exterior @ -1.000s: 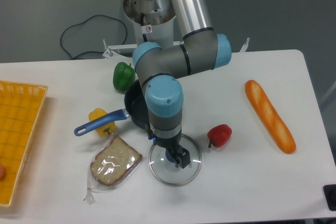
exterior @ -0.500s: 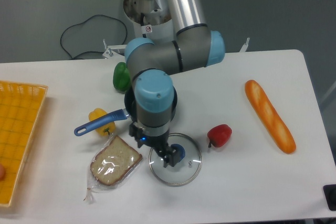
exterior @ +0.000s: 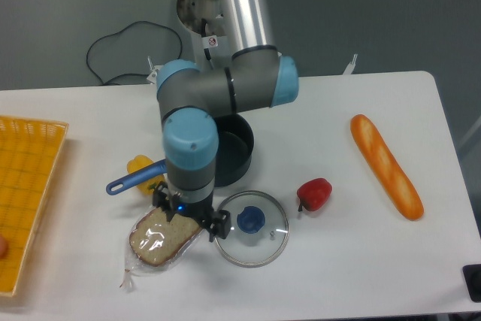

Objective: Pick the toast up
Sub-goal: 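Move the gripper over the bagged toast slice and lower it, then close the gripper on the toast's bag edge and adjust grip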

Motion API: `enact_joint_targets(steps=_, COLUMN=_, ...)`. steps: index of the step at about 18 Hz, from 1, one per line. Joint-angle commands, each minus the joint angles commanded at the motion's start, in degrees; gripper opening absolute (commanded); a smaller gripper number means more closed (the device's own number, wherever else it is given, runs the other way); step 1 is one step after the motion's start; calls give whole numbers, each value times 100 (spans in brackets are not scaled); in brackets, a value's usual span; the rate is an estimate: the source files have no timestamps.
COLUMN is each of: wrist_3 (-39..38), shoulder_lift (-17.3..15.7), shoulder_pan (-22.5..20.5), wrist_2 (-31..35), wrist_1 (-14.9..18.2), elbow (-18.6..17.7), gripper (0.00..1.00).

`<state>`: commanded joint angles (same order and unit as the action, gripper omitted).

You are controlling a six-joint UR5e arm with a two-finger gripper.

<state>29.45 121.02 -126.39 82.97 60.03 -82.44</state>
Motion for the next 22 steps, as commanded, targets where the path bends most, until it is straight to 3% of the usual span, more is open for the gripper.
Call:
enact_joint_targets(steps=7, wrist_3=-545, shoulder_lift=167, shoulder_pan=211, wrist_2=-175, wrist_1=-281, elbow=123, gripper=100)
enact_joint_targets(steps=15, wrist_3=-467, shoulder_lift=281, shoulder_pan=396, wrist_2=-158, wrist_1=-308, elbow=211, gripper=100)
enact_joint_targets(steps=22, wrist_3=-475, shoulder_lift=571, shoulder_pan=510, wrist_2=-167, wrist_1=-791, elbow=238, gripper=100)
